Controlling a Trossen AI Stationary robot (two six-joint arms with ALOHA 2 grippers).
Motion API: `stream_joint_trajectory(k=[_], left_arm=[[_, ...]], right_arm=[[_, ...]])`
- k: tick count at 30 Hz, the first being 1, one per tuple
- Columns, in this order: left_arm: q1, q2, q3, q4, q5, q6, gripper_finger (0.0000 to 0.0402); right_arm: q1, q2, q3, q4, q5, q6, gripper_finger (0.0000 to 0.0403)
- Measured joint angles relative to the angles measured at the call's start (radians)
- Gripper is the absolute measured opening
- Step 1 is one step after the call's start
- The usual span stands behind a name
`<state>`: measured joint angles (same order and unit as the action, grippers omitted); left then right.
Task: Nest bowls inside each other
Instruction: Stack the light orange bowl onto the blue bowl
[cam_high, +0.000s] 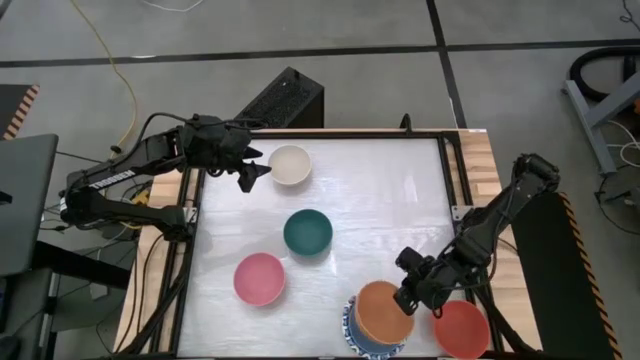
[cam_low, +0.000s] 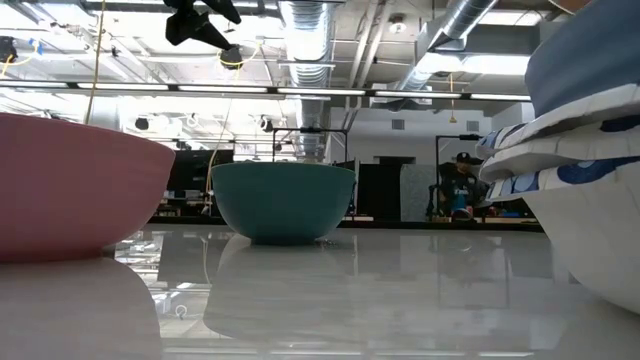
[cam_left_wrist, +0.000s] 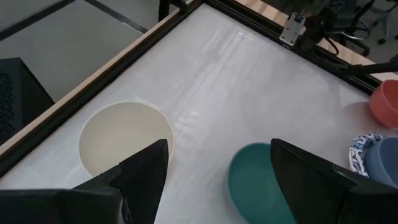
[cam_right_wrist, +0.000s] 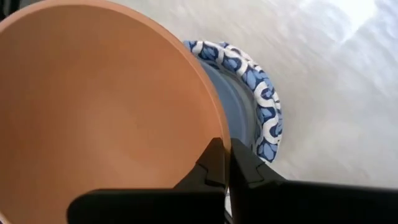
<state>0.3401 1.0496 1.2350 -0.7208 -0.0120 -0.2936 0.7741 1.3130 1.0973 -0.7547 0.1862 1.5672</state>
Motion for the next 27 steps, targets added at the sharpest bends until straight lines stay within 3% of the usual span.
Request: stream_joint_trajectory(k=[27], left_arm=[[0.0, 0.0, 0.0, 0.0, -0.026, -0.003, 0.027]], right_arm=[[-0.017, 0.116, 0.046, -0.057, -0.049, -0.074, 0.0028]])
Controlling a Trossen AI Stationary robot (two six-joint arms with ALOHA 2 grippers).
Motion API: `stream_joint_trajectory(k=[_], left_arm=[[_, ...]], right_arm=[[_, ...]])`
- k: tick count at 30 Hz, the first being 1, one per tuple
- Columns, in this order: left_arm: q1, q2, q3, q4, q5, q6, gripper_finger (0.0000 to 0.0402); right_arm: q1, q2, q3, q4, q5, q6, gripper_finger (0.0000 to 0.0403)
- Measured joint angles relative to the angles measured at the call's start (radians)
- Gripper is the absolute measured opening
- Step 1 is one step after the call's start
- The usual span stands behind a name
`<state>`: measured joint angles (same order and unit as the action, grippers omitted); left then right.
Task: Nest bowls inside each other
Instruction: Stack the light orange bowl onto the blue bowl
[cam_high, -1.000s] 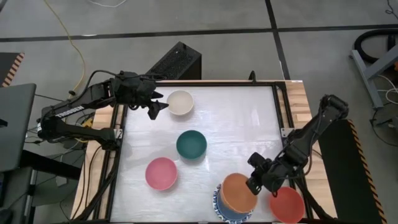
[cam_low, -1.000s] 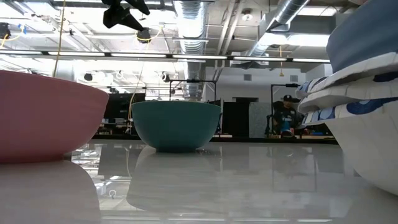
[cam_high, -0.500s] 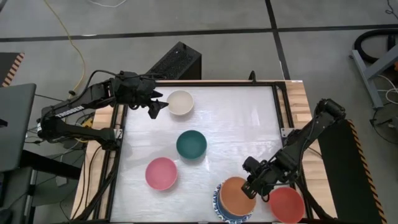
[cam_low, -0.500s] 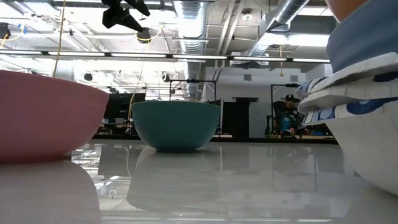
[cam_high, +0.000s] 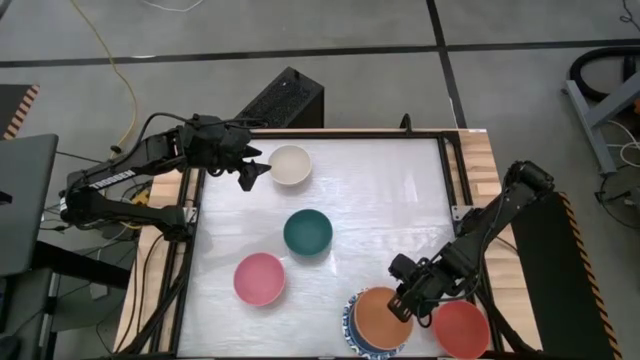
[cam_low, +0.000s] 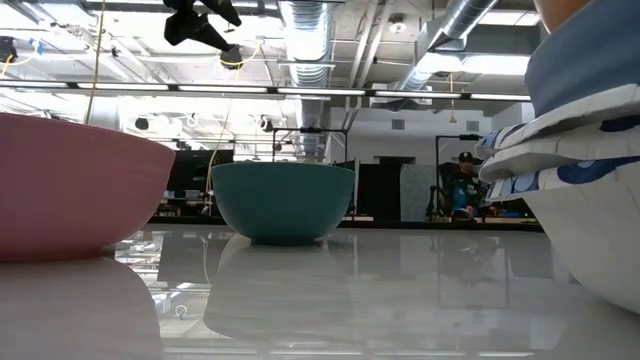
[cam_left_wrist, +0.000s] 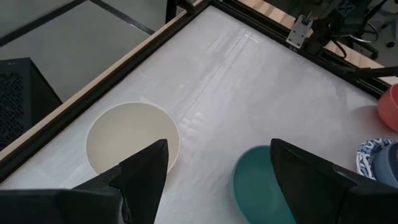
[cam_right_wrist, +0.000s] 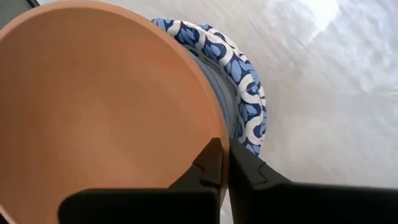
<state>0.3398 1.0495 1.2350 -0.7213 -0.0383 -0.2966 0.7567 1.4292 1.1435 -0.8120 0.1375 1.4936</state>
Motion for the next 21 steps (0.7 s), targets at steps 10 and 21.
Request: stream_joint_trajectory(k=[10, 21], left_arm=[[0.0, 0.0, 0.0, -0.002, 0.0, -0.002, 0.027], [0.0, 0.0, 0.0, -0.006, 0.019, 0.03, 0.027]], right_arm=[[0.0, 0.0, 0.0, -0.01, 0.0, -0.025, 0.0097], [-0.007, -0.003, 0.0, -0.012, 0.045, -0.047, 0.0183]])
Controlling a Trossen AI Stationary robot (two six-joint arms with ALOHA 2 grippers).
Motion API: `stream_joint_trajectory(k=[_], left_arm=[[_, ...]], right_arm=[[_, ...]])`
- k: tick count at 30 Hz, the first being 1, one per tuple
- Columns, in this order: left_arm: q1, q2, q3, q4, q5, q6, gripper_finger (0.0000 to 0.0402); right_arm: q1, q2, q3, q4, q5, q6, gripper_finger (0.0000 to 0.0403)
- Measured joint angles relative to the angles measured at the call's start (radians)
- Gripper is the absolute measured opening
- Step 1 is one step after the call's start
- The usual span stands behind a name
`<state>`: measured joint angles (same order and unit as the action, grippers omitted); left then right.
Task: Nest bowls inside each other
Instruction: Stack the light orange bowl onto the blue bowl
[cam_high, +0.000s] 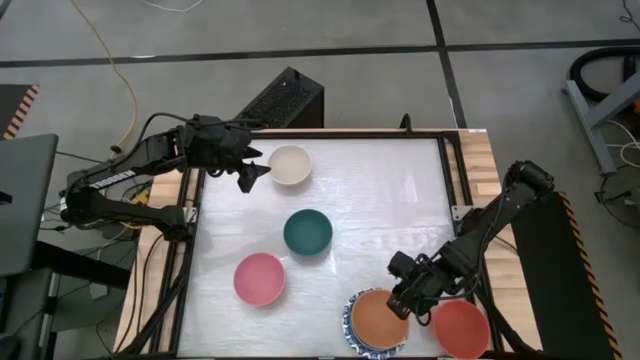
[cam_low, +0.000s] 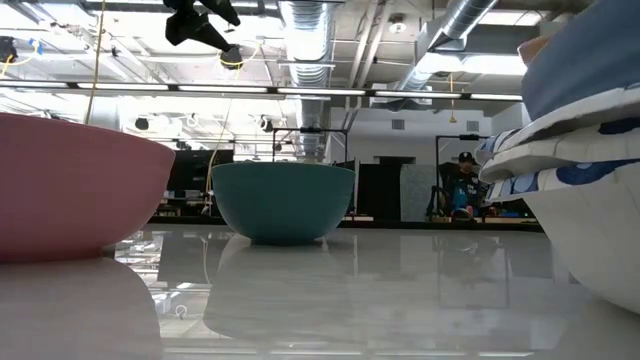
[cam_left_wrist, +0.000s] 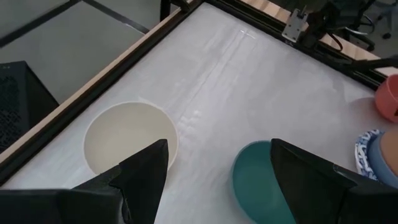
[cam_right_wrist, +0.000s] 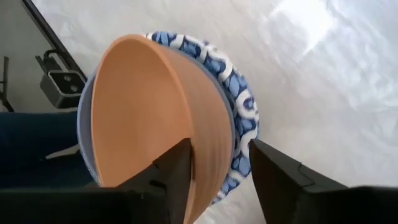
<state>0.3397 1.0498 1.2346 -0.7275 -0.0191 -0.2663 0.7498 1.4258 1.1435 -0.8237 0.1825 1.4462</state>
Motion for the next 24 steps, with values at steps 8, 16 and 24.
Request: stream_joint_trajectory(k=[8, 16, 24], left_arm=[[0.0, 0.039, -0.001, -0.011, 0.012, 0.001, 0.027], [-0.002, 0.094, -0.001, -0.019, 0.015, -0.004, 0.027], [-0.002, 0.097, -0.001, -0.013, 0.015, -0.002, 0.027]], right_arm=[[-0.001, 0.0, 0.0, 0.0, 0.015, -0.038, 0.0177], [0.007, -0.006, 0.04, -0.07, 0.055, -0.048, 0.0153], [0.009, -0.006, 0.041, -0.073, 0.047, -0.055, 0.0112]])
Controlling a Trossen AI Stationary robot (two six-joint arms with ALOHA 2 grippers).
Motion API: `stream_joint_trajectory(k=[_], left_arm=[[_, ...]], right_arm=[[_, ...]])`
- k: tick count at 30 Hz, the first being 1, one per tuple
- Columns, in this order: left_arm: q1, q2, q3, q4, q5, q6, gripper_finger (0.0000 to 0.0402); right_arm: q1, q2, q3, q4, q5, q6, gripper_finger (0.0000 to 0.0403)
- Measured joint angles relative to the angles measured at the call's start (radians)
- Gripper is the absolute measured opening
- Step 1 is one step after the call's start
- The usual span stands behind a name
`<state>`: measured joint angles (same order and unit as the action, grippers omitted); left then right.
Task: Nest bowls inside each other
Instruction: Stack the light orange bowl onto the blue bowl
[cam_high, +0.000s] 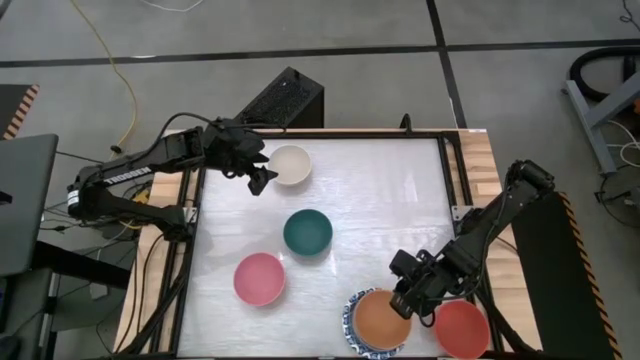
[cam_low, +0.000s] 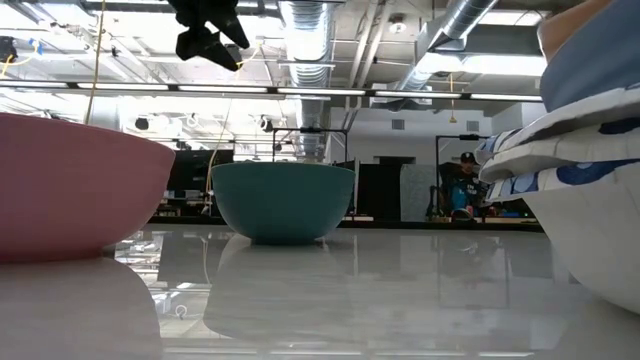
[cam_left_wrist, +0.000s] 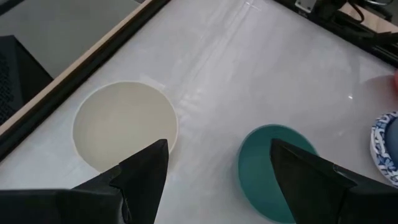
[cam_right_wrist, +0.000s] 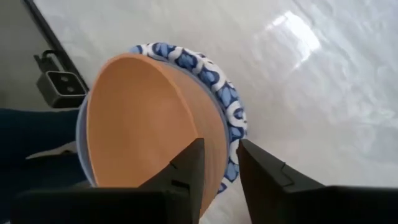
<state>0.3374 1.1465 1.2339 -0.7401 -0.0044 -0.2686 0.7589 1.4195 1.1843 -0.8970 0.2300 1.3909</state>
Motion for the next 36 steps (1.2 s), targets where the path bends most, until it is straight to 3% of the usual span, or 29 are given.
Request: stream_joint_trajectory(k=[13, 17, 24, 36], left_arm=[[0.0, 0.0, 0.0, -0.003, -0.002, 0.003, 0.027], [0.0, 0.0, 0.0, -0.003, -0.003, 0.011, 0.027], [0.0, 0.0, 0.0, -0.004, 0.017, 0.014, 0.027], [0.0, 0.0, 0.0, -0.004, 0.041, 0.012, 0.027]], right_arm=[[0.0, 0.001, 0.0, -0.02, 0.019, -0.016, 0.0009], [0.007, 0.0, 0.0, 0.044, 0.069, -0.039, 0.0007], [0.015, -0.002, 0.0, 0.142, 0.061, -0.051, 0.0009], [0.02, 0.007, 0.0, 0.056, 0.035, 0.033, 0.0008]])
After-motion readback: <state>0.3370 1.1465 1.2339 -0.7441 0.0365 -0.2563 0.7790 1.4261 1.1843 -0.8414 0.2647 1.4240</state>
